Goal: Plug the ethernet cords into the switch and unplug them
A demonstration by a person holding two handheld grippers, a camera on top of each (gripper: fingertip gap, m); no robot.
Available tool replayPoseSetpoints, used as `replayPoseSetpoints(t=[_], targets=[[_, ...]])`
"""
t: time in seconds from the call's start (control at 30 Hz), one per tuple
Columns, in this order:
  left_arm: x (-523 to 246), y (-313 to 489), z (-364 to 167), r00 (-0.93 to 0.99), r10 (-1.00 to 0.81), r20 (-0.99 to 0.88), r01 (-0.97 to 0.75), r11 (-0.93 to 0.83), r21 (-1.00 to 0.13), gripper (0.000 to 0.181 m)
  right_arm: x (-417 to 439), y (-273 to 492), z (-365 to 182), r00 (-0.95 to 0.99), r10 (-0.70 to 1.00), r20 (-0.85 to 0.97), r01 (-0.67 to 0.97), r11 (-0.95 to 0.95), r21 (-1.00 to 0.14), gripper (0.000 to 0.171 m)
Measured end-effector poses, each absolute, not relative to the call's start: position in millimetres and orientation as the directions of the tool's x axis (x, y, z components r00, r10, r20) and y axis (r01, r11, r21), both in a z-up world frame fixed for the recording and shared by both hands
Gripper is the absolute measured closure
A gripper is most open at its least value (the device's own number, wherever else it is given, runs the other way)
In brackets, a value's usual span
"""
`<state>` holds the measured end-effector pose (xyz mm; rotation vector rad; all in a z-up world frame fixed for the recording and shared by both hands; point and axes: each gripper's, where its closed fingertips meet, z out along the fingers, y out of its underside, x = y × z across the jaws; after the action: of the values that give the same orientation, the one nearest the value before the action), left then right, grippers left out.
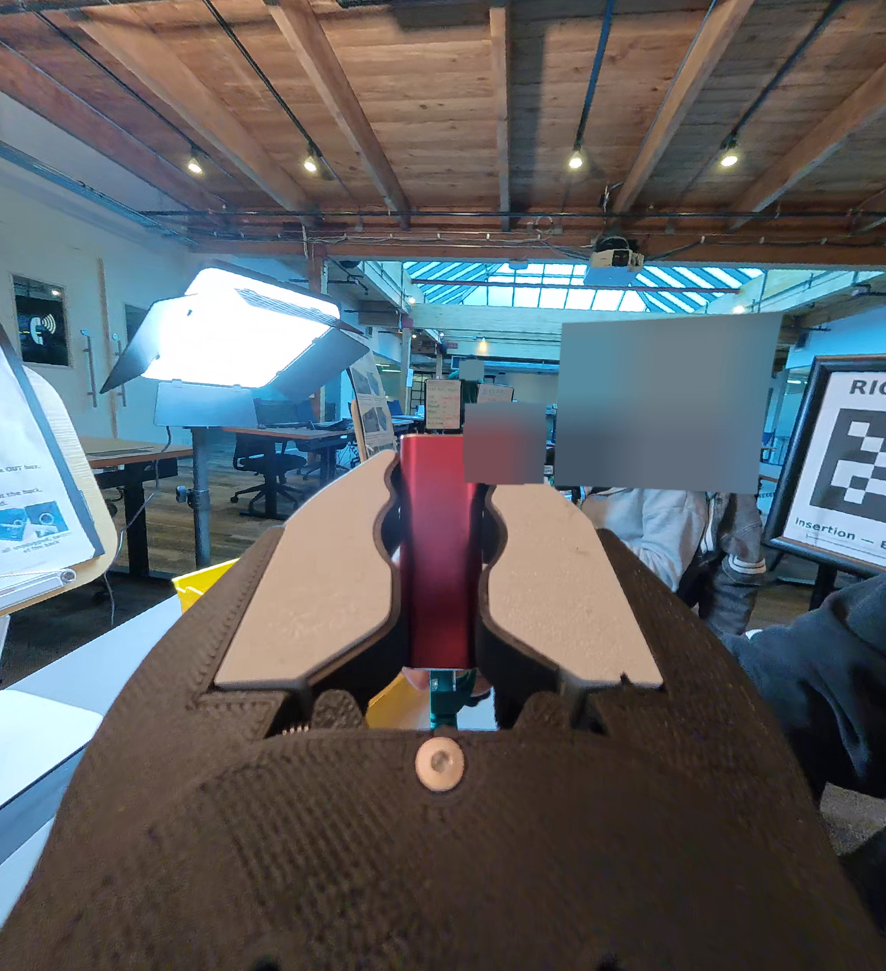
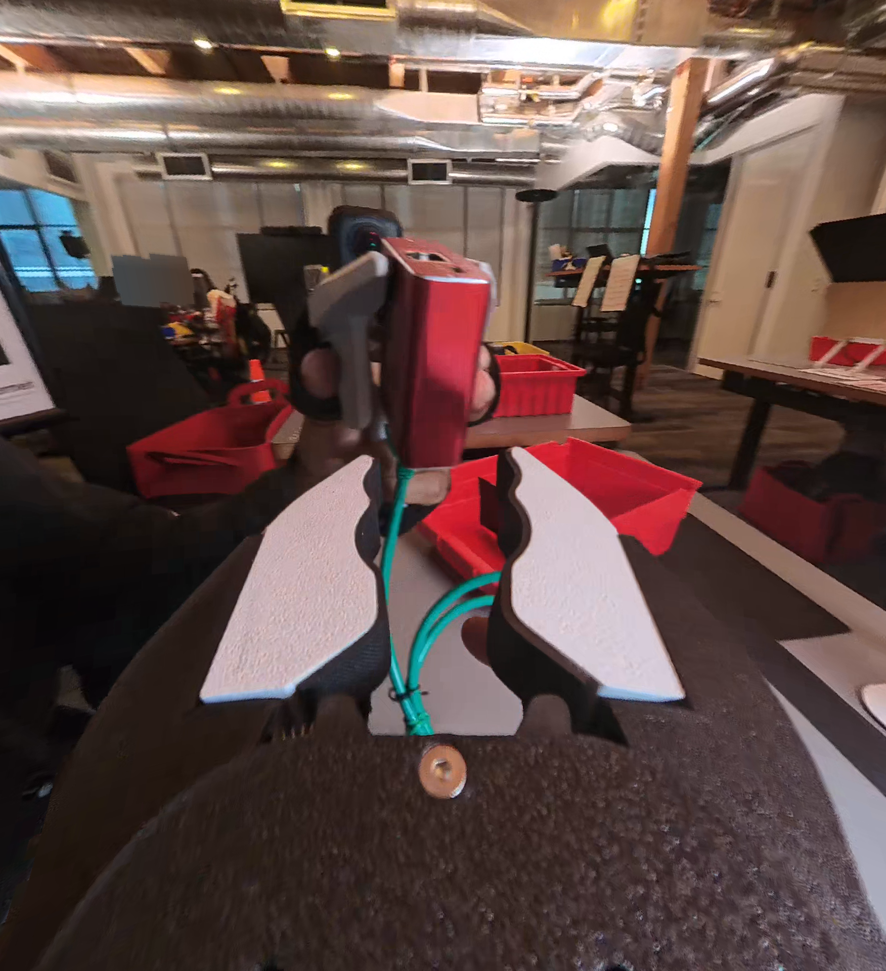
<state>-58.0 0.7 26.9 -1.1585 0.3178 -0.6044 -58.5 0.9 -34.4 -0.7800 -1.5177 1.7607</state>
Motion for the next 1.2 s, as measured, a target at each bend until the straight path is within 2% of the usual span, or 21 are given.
replayPoseSetpoints(t=[0.2, 0.33, 0.47, 0.7, 0.83, 0.97, 1.2], targets=[[-45, 6, 19, 0.761, -0.645, 0.070, 0.306, 0.261, -0.916, 0.154, -61, -20, -47, -0.644, 0.765, -0.010, -0.067, -0.070, -0.995, 0.130], [-43, 10, 14, 0.749, -0.657, 0.087, 0.323, 0.247, -0.914, 0.155, -68, -17, -58, -0.617, 0.787, -0.005, -0.047, -0.044, -0.998, 0.145], [-44, 9, 13, 0.734, -0.673, 0.091, 0.332, 0.240, -0.912, 0.154, -67, -19, -60, -0.637, 0.770, -0.011, -0.035, -0.044, -0.998, 0.148], [-54, 10, 2, 0.794, -0.607, 0.026, 0.162, 0.171, -0.972, 0.145, -57, 7, -71, -0.596, 0.800, 0.066, 0.083, 0.143, -0.986, 0.155], [-61, 10, -10, 0.813, -0.581, -0.026, 0.048, 0.112, -0.993, 0.149, -50, 21, -73, -0.578, 0.813, 0.071, 0.135, 0.181, -0.974, 0.160], [-55, 12, -14, 0.812, -0.581, -0.047, 0.027, 0.118, -0.993, 0.149, -50, 16, -80, -0.580, 0.809, 0.101, 0.162, 0.235, -0.958, 0.160], [-53, 9, -7, 0.816, -0.574, -0.063, 0.035, 0.158, -0.987, 0.151, -50, 11, -73, -0.598, 0.796, 0.089, 0.114, 0.194, -0.974, 0.160]])
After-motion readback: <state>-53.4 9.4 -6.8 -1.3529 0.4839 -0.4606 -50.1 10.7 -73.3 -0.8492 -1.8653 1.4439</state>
